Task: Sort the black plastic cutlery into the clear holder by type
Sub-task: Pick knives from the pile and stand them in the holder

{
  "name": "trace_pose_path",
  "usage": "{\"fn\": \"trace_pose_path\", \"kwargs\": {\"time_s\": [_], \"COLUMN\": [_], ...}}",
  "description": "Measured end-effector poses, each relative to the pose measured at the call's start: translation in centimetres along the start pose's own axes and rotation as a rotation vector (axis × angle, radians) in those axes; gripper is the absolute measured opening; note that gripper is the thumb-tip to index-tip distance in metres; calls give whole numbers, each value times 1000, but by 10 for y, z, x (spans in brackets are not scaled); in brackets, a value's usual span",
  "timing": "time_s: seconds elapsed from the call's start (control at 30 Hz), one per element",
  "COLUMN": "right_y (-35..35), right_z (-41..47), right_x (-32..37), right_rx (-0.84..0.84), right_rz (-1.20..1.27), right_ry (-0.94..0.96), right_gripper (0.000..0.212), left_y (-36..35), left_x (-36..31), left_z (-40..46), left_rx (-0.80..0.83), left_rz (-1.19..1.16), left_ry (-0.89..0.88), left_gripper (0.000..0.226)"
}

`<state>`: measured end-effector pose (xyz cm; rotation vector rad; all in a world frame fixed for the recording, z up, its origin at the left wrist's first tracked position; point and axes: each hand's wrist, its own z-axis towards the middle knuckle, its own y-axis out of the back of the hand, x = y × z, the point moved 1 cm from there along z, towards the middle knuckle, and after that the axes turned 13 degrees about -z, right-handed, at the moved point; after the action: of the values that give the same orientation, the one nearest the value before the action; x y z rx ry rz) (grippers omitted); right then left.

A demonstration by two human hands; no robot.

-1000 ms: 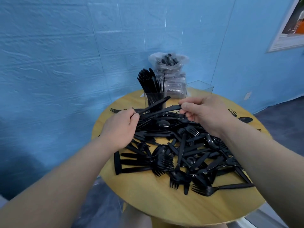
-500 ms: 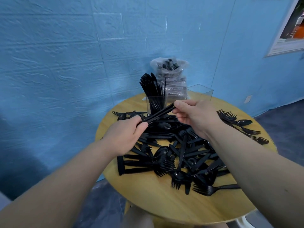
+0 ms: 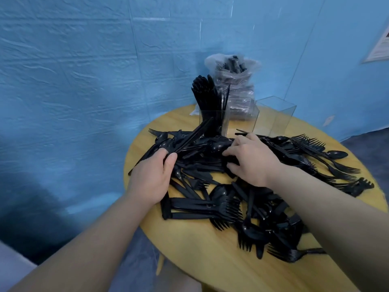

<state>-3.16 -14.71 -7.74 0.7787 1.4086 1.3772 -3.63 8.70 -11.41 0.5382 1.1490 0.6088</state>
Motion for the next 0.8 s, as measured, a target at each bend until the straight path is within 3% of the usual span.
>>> {"fn": "trace_pose_path", "kwargs": {"time_s": [0.23,0.4,0.53,0.8], "right_y": [-2,-12,-4,18], "right_z": [7,3,-5,-18], "right_x": [4,2,-2,-17], "right_rx": [13,-185,-224,-218], "right_rz": [-90,-116,91,758], "right_ry": [101,124,-56,-430], "right_gripper": [35,29,20,18], "left_y": [0,0,-1,0], "left_x": [7,7,8,5], "left_z": [1,0,-1,-3], "left_rx": [-1,-23,-37,-65], "left_rz": [-70,-49,-41,-1], "left_ry": [33,27,25,-16], "left_gripper": [50,39,36,32]}}
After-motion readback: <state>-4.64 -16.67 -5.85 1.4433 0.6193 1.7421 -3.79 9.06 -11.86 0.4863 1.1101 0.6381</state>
